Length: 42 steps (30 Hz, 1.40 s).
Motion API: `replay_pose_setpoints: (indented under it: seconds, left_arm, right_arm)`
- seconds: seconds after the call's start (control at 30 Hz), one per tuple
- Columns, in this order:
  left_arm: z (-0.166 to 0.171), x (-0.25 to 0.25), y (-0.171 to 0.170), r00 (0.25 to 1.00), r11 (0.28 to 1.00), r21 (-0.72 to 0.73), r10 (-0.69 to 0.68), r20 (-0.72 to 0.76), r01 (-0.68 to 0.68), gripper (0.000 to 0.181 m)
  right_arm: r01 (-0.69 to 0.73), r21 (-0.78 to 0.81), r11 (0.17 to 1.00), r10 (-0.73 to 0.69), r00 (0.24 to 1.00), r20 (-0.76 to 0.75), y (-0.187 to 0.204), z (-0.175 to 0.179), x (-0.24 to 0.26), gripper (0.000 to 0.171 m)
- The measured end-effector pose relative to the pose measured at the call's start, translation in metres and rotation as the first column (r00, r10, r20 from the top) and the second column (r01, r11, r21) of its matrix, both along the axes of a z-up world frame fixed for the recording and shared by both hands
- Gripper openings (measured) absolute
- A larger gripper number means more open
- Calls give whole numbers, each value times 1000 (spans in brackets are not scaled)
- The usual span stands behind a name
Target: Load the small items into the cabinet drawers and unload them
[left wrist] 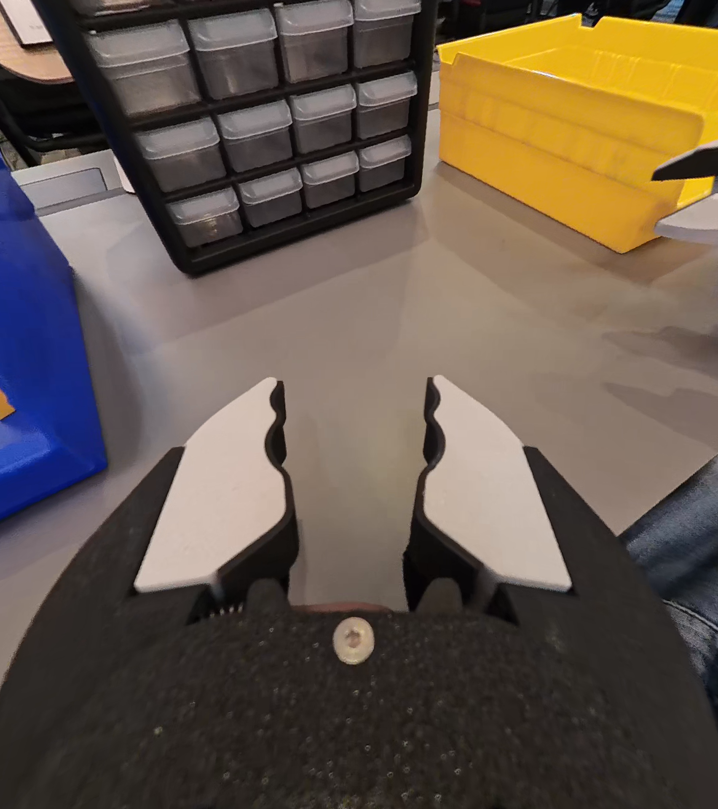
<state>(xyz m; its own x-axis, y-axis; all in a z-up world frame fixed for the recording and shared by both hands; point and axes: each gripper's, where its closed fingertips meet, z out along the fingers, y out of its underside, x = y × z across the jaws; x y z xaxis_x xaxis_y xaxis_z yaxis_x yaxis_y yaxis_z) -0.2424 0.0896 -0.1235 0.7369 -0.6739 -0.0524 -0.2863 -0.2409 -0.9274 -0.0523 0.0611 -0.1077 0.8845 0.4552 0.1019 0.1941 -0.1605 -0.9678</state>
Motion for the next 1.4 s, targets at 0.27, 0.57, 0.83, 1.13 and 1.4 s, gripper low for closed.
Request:
replay_pose_setpoints:
  seconds: [0.27, 0.57, 0.83, 1.13, 1.4]
  left_arm:
    - [-5, 8, 3, 999, 1000, 1, -23, -35, 23, 60]
    - [-12, 6, 4, 998, 999, -31, -11, -54, 9, 61]
    - [-4, 15, 2, 1000, 1000, -10, -21, -4, 21, 66]
    - [-5, 22, 4, 999, 999, 23, -21, -43, 22, 68]
    - [9, -1, 45, 948, 958, 260, 186, -258, -118, 60]
  right_arm:
    - [23, -12, 1000, -23, 1000, 0, 0, -2, 6, 45]
    - [8, -11, 1000, -8, 1000, 28, -3, -4, 2, 45]
    - [7, -19, 1000, -7, 1000, 18, -3, -5, 2, 45]
    - [-3, -24, 1000, 4, 999, 32, -3, -7, -1, 45]
    - [-1, -29, 1000, 1, 1000, 28, -2, -8, 1, 45]
